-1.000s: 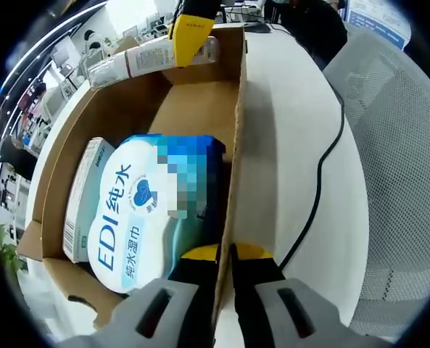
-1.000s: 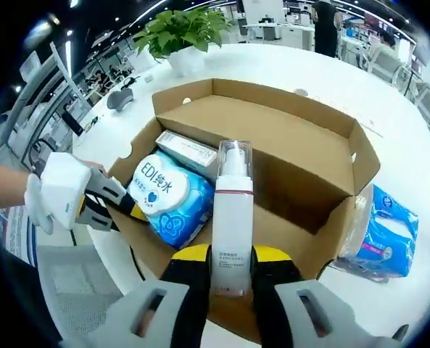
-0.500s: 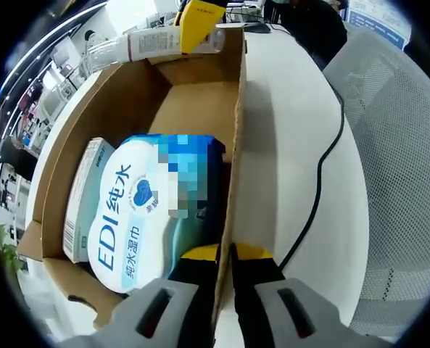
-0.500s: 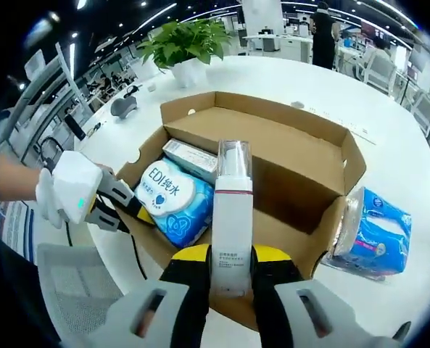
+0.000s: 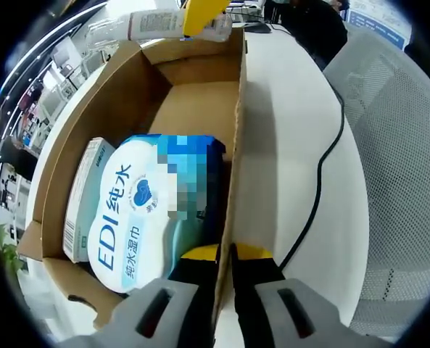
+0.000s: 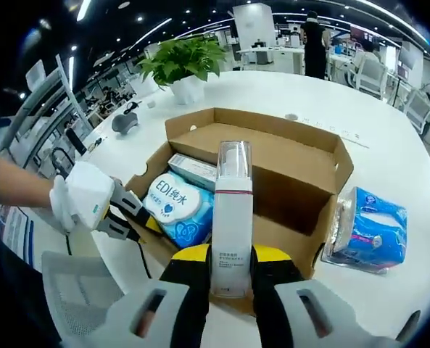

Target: Operate the shoe box by opening the lid, removing the specified soft item, and placing it in the target area until the item is outside and the box remains undamaged.

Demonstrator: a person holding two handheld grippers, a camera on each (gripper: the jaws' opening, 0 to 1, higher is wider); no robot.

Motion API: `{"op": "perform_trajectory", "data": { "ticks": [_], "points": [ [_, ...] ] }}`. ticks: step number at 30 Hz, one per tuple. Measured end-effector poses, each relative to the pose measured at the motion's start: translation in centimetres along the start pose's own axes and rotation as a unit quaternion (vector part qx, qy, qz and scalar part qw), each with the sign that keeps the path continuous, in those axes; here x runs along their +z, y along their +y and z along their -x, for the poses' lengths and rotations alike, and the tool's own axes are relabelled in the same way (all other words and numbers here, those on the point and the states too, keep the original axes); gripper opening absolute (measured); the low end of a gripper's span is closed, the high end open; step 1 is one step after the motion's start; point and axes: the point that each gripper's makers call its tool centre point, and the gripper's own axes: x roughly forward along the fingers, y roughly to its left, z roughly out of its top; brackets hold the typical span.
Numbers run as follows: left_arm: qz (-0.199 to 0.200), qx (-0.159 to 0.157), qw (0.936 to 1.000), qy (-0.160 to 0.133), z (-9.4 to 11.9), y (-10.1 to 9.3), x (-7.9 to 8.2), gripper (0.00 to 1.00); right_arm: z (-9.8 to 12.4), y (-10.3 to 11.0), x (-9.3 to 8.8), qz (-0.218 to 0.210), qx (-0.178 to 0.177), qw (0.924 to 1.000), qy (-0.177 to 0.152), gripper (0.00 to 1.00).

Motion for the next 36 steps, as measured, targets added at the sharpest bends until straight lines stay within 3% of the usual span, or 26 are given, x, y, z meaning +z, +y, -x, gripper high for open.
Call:
{"op": "perform_trajectory", "data": {
  "ticks": [11, 36],
  "points": [
    [0.0, 0.0, 1.0, 0.0, 0.0, 0.0, 0.0, 0.04, 1.8, 0.2, 1.5, 0.006, -0.002, 0.9995, -0.032, 0.17],
    [0.0, 0.001, 1.0, 0.0, 0.0, 0.1, 0.0, 0.04, 4.4, 0.7, 2.9, 0.006, 0.003, 0.9982, -0.059, 0.17]
  ]
}}
